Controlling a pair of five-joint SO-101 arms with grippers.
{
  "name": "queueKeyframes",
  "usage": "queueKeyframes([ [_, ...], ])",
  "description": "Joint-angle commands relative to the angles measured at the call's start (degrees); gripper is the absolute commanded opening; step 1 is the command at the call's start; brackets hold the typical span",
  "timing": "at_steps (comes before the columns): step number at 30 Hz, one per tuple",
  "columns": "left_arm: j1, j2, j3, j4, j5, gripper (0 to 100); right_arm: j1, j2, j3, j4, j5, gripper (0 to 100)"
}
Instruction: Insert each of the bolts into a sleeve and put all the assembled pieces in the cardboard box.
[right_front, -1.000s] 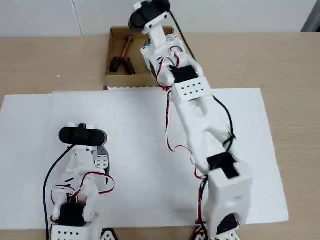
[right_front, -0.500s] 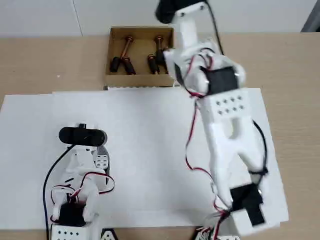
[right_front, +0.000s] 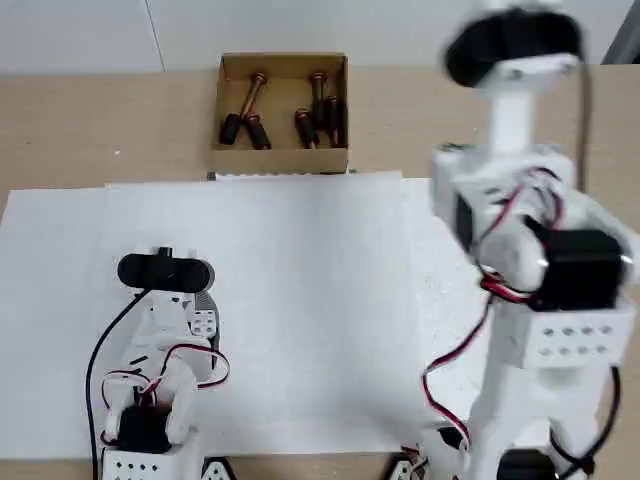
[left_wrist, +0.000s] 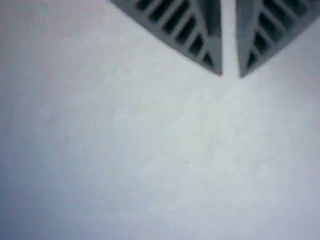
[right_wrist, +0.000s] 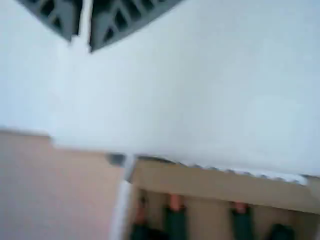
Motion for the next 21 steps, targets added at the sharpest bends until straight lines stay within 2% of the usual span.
queueKeyframes([
  [1,-0.26,-0.44,-0.13,-1.32,0.0,1,8.04,-3.91,1.93,1.19,-0.79,0.2],
  [5,-0.26,-0.44,-0.13,-1.32,0.0,1,11.65,-10.59,12.84,-0.04,-1.14,0.2],
  [15,-0.26,-0.44,-0.13,-1.32,0.0,1,11.47,-36.62,52.92,-16.92,-0.7,0.2],
  [21,-0.26,-0.44,-0.13,-1.32,0.0,1,10.51,-47.43,71.91,-23.96,-0.7,0.2],
])
